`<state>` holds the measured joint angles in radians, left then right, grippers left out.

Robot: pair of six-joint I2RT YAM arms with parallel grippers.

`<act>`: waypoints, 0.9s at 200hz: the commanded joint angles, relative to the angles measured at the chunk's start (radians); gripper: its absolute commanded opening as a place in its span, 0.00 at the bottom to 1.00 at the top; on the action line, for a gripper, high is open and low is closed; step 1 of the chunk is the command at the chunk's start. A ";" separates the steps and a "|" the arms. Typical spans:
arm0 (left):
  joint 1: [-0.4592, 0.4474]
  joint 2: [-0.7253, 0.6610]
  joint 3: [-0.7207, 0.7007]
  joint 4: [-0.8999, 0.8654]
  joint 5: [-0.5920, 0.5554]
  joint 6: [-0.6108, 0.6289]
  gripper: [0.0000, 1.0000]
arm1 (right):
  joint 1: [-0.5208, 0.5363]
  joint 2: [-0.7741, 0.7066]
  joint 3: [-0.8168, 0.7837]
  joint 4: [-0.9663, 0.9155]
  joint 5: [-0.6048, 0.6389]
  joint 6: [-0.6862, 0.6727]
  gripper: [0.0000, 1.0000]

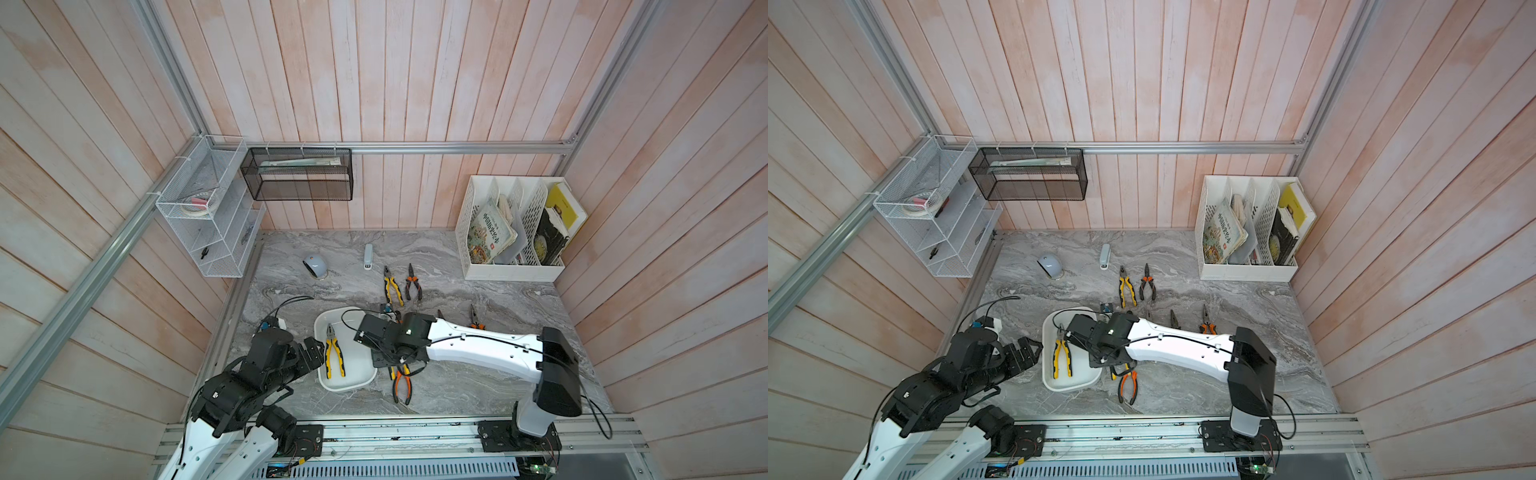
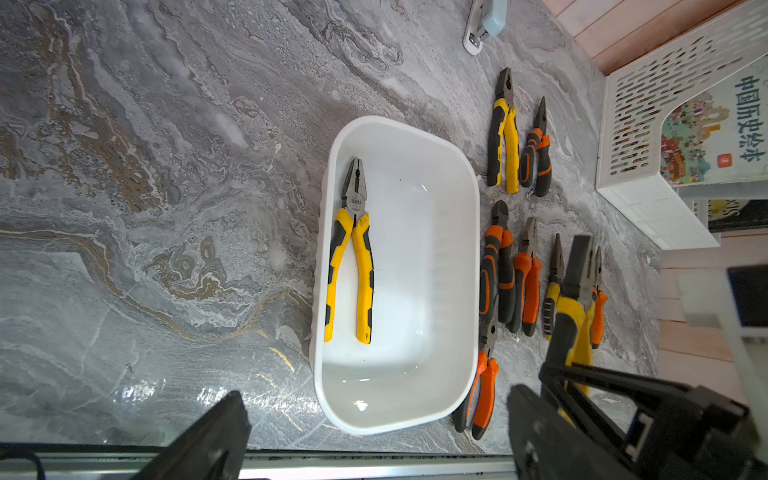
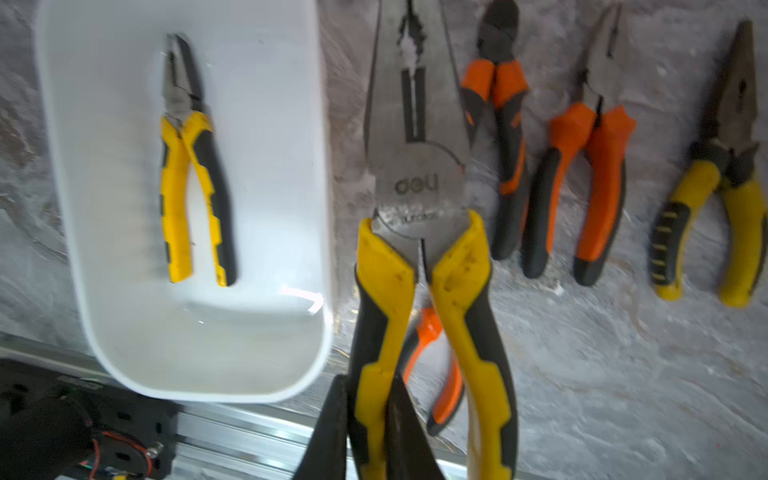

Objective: Take the pliers out of the storage box
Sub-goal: Pick up the pliers from the storage box, then place the pliers at the center of the board.

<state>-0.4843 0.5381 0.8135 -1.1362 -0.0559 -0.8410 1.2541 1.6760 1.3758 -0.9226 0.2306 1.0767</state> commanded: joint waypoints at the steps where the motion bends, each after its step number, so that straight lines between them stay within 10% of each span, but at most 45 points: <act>1: 0.006 0.009 -0.002 0.018 0.010 0.023 1.00 | 0.007 -0.123 -0.179 0.099 -0.007 0.136 0.00; 69: 0.007 0.027 -0.016 0.033 0.004 0.022 1.00 | 0.025 -0.269 -0.493 0.291 -0.077 0.231 0.00; 180: 0.006 0.030 -0.012 0.012 -0.015 0.019 1.00 | -0.042 -0.220 -0.578 0.349 -0.125 0.205 0.00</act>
<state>-0.4843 0.5705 0.8093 -1.1194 -0.0593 -0.8314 1.2224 1.4456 0.8043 -0.5892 0.1059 1.2858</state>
